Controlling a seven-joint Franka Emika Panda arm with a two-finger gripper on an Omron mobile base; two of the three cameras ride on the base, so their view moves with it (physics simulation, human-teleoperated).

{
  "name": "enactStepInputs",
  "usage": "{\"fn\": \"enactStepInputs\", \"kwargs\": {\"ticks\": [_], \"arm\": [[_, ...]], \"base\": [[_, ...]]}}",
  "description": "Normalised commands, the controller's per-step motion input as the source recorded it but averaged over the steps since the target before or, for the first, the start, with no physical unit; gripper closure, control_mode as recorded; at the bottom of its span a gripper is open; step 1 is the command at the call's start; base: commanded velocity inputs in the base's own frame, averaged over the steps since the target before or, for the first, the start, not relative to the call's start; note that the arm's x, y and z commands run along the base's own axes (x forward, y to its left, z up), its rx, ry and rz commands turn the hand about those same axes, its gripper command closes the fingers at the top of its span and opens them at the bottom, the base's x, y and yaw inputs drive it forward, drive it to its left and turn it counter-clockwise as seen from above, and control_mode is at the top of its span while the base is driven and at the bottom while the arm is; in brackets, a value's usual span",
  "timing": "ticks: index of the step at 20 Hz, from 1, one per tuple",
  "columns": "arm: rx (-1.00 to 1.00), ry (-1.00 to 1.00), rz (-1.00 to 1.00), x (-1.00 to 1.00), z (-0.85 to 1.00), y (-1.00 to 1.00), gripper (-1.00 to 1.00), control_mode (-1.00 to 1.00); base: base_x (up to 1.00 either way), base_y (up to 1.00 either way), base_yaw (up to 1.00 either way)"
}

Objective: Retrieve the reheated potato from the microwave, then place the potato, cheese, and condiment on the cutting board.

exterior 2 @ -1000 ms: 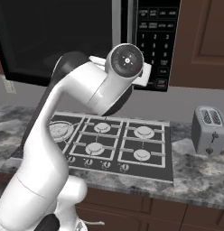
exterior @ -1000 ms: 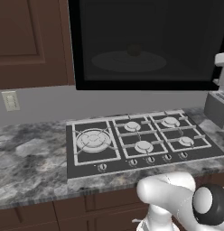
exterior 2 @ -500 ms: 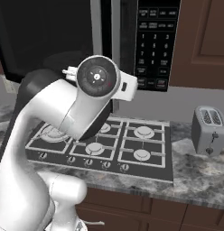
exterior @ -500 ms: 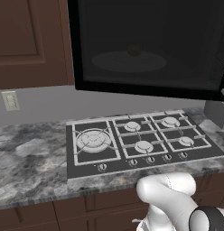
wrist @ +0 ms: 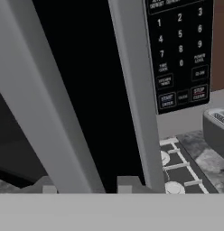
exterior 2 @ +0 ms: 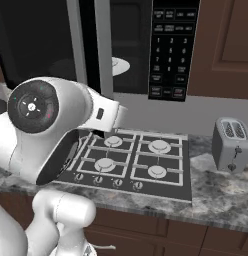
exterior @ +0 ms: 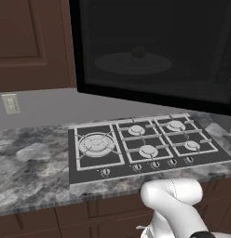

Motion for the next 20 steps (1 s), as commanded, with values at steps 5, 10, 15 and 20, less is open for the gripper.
{"fn": "enactStepInputs", "kwargs": {"ticks": [5,10,15,20], "arm": [[0.00,0.00,-0.11,-0.61,0.00,0.15,1.00,-1.00],[0.00,0.00,-0.10,-0.51,0.00,0.21,-1.00,-1.00],[0.02,0.00,-0.04,-0.42,0.00,-0.08,-1.00,-1.00],[0.12,0.00,-0.06,-0.66,0.05,-0.18,-1.00,-1.00]], "base": [[0.00,0.00,0.00],[0.00,0.00,0.00],[0.00,0.00,0.00],[0.00,0.00,0.00]]}}
